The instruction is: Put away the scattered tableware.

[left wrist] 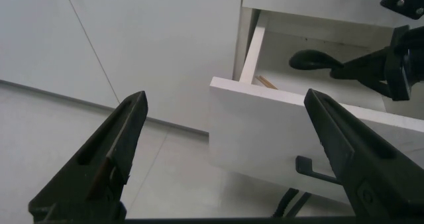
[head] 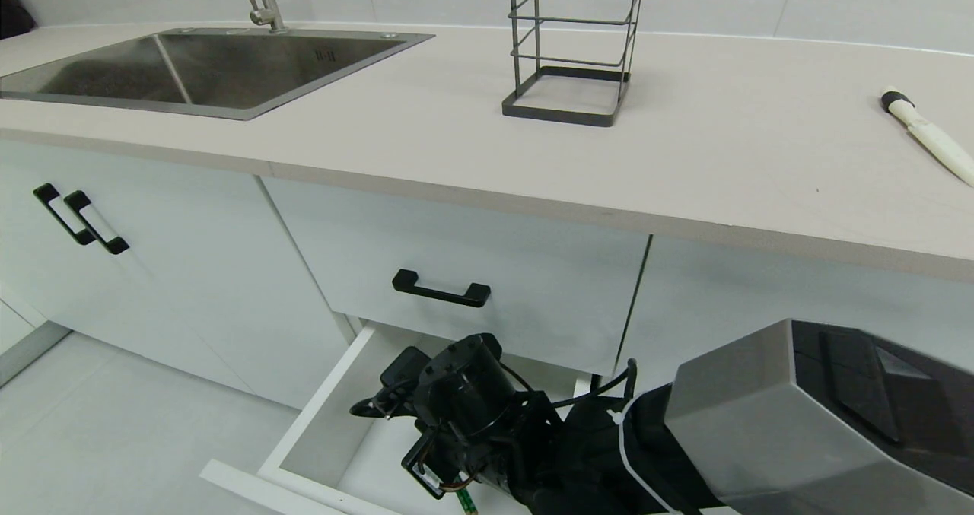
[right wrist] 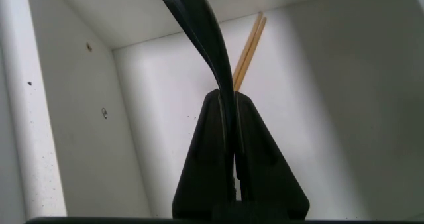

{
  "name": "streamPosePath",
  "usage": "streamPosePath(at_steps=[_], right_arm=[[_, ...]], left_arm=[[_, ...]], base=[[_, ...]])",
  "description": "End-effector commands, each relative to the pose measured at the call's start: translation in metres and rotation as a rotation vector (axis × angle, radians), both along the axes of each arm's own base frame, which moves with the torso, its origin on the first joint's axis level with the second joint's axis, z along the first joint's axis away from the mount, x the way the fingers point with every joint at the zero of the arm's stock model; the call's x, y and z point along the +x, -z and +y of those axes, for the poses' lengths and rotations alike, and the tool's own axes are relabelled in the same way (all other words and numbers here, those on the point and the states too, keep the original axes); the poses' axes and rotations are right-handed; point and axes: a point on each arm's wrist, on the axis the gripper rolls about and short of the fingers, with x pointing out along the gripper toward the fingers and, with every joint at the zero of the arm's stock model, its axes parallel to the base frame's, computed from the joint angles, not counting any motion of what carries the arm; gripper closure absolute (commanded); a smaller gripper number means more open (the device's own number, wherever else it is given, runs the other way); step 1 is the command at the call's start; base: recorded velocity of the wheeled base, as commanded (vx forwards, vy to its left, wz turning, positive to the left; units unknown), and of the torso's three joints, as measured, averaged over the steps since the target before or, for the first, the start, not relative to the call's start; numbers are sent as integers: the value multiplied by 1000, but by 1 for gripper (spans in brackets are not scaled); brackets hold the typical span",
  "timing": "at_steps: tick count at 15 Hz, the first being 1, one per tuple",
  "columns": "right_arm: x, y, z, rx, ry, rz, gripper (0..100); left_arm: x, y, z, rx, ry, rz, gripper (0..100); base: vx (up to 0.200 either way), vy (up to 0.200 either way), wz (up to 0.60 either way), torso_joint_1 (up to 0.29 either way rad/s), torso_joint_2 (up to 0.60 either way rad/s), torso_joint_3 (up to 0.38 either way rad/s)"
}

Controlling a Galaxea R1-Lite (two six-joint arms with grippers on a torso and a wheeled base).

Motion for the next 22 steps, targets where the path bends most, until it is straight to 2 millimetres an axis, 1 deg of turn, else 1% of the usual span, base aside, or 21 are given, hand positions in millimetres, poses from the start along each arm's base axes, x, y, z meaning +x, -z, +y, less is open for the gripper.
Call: streamPosePath(at_steps=[1, 3, 4, 6, 13, 18, 22], right_arm=[[4, 7, -1, -11, 8, 7, 100], [9, 14, -3, -23, 19, 15, 100], [16, 18, -6, -30, 34, 18, 100], [20, 22, -8, -39, 45, 24, 100], [26, 41, -10, -72, 56, 47, 100], [34, 49, -14, -86, 68, 57, 100], [34, 54, -14, -96, 68, 64, 100]], left_arm=[[0, 0, 0, 0, 0, 0, 0], [0, 0, 0, 0, 0, 0, 0], [0, 0, 0, 0, 0, 0, 0], [0, 0, 0, 0, 0, 0, 0], [0, 0, 0, 0, 0, 0, 0], [0, 0, 0, 0, 0, 0, 0], [0, 0, 0, 0, 0, 0, 0]], base=[[0, 0, 0, 0, 0, 0], [0, 0, 0, 0, 0, 0], [0, 0, 0, 0, 0, 0], [0, 0, 0, 0, 0, 0], [0, 0, 0, 0, 0, 0], [0, 0, 0, 0, 0, 0], [0, 0, 0, 0, 0, 0]])
